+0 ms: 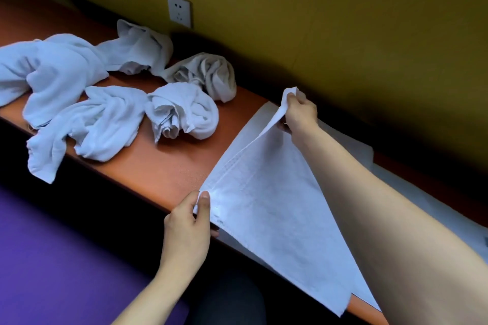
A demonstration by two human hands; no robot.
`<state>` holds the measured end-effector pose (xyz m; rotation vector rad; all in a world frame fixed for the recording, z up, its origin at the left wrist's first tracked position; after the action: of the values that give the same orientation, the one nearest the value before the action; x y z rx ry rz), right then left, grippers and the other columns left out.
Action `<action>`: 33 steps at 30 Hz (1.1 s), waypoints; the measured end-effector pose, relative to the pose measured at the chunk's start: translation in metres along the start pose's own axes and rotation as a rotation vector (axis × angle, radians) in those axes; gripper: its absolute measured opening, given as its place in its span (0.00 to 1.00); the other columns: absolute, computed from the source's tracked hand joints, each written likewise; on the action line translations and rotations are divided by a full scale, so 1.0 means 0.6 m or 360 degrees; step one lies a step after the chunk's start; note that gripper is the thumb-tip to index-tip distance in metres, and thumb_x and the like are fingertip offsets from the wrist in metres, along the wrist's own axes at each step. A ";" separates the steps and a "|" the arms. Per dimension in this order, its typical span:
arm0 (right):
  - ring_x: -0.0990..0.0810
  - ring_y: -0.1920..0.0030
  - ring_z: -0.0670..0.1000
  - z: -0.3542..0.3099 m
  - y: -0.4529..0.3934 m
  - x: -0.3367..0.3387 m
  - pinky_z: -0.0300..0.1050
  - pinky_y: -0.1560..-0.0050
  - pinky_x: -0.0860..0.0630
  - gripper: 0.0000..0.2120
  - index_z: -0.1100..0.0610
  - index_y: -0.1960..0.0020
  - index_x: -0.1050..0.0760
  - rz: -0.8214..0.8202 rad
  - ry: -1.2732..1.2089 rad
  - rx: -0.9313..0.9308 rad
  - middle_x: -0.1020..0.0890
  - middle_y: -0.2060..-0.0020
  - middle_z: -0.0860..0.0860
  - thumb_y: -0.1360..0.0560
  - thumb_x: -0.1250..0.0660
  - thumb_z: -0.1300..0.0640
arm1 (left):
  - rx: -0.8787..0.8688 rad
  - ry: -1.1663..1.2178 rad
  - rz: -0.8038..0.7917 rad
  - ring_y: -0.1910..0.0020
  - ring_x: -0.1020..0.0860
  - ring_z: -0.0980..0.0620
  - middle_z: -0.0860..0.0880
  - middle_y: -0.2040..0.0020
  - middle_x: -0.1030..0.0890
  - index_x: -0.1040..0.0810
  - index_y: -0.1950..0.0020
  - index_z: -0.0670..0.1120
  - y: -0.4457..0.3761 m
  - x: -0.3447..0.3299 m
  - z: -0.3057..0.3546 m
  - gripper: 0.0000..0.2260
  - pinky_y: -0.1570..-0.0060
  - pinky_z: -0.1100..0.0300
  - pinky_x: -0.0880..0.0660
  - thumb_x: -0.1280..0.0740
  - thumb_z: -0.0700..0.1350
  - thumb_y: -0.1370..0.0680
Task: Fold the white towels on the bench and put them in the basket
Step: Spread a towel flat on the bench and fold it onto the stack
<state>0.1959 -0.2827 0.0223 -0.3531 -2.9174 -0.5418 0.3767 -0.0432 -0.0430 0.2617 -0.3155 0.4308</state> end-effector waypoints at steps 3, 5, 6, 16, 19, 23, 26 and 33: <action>0.19 0.61 0.50 0.023 0.003 -0.024 0.41 0.64 0.20 0.17 0.49 0.28 0.28 -0.0117 0.0118 0.0021 0.19 0.58 0.52 0.15 0.42 0.52 | 0.0048 -0.0109 0.0031 0.74 0.17 0.54 0.45 0.69 0.21 0.25 0.60 0.45 -0.018 0.006 -0.036 0.17 0.67 0.59 0.27 0.42 0.51 0.15; 0.20 0.64 0.50 0.046 0.010 -0.016 0.41 0.65 0.23 0.18 0.46 0.26 0.31 -0.0143 0.0193 0.0096 0.18 0.58 0.52 0.15 0.43 0.56 | 0.0095 -0.0208 0.0037 0.74 0.18 0.54 0.47 0.70 0.20 0.24 0.59 0.49 -0.031 0.009 -0.070 0.15 0.60 0.54 0.24 0.41 0.52 0.16; 0.20 0.65 0.50 0.062 0.020 -0.002 0.41 0.66 0.24 0.18 0.48 0.26 0.31 -0.0128 0.0207 0.0120 0.18 0.58 0.53 0.15 0.43 0.57 | 0.0127 -0.0251 0.0044 0.73 0.18 0.53 0.47 0.71 0.20 0.24 0.59 0.49 -0.037 0.012 -0.086 0.15 0.57 0.52 0.23 0.40 0.53 0.16; 0.20 0.64 0.48 0.286 0.283 0.291 0.41 0.65 0.28 0.05 0.47 0.50 0.23 0.0434 0.0705 0.0087 0.18 0.64 0.49 0.22 0.34 0.57 | 0.0197 -0.0373 0.0094 0.58 0.16 0.42 0.53 0.51 0.22 0.31 0.49 0.56 -0.031 0.013 -0.125 0.16 0.46 0.44 0.23 0.31 0.63 0.27; 0.20 0.59 0.53 0.338 0.357 0.343 0.48 0.59 0.27 0.05 0.50 0.52 0.28 0.0595 0.0742 -0.0116 0.19 0.63 0.48 0.22 0.33 0.53 | 0.0333 -0.0226 0.0109 0.61 0.16 0.43 0.47 0.40 0.29 0.30 0.40 0.48 -0.025 0.004 -0.113 0.20 0.49 0.45 0.18 0.27 0.54 0.25; 0.20 0.55 0.55 0.393 0.387 0.340 0.49 0.55 0.27 0.13 0.51 0.51 0.29 0.0498 0.0714 -0.0385 0.19 0.61 0.48 0.23 0.32 0.42 | 0.0564 -0.0002 0.0154 0.63 0.15 0.45 0.41 0.40 0.23 0.28 0.40 0.45 -0.024 0.002 -0.105 0.14 0.58 0.57 0.20 0.28 0.42 0.22; 0.17 0.57 0.55 0.406 0.377 0.322 0.49 0.56 0.26 0.13 0.52 0.54 0.27 0.0419 0.0547 -0.0425 0.18 0.61 0.51 0.23 0.31 0.43 | 0.0685 0.0128 0.0088 0.53 0.16 0.41 0.40 0.41 0.22 0.25 0.35 0.39 -0.028 0.007 -0.095 0.19 0.54 0.55 0.19 0.25 0.39 0.24; 0.14 0.61 0.50 0.370 0.380 0.348 0.58 0.50 0.18 0.04 0.52 0.52 0.26 0.0504 0.0181 -0.0148 0.14 0.64 0.50 0.21 0.33 0.54 | 0.0624 0.0352 -0.0136 0.59 0.14 0.44 0.41 0.45 0.22 0.31 0.32 0.34 0.002 0.026 -0.049 0.21 0.55 0.53 0.16 0.31 0.41 0.20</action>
<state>0.0303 0.0483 -0.0665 -0.7537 -2.6591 -0.6239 0.3968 -0.0274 -0.0645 0.6028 0.0004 0.4311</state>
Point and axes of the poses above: each hand's wrist, its own y-axis away from the middle knuckle, its own x-axis out of the back of the hand, z = x × y, the point moved 5 cm from there along -y, towards the middle knuckle
